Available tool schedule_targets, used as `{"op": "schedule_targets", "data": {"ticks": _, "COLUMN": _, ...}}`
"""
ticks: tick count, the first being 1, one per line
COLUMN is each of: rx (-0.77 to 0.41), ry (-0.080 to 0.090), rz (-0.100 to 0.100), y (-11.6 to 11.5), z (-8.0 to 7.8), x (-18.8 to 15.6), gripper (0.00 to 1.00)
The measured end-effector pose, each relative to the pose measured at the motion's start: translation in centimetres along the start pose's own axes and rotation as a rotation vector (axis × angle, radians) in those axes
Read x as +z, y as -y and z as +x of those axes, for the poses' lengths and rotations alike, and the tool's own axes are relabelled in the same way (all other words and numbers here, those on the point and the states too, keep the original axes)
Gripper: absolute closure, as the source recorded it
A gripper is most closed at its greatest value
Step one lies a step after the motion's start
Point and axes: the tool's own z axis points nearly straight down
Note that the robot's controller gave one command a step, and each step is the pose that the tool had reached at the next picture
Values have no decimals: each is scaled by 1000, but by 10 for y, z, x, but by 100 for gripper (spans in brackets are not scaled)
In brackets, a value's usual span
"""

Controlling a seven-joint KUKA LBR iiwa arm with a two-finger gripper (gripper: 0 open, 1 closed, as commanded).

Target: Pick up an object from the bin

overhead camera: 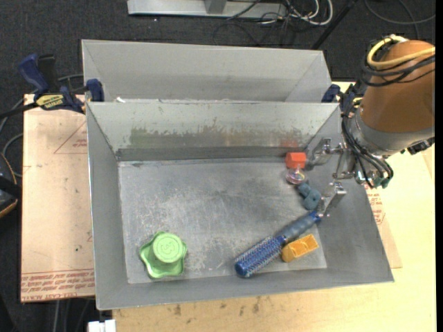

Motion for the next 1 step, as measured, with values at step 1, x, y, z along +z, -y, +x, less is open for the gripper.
{"op": "schedule_targets", "data": {"ticks": 1, "rx": 45, "ry": 7, "rz": -1, "y": 21, "z": 22, "x": 139, "gripper": 0}}
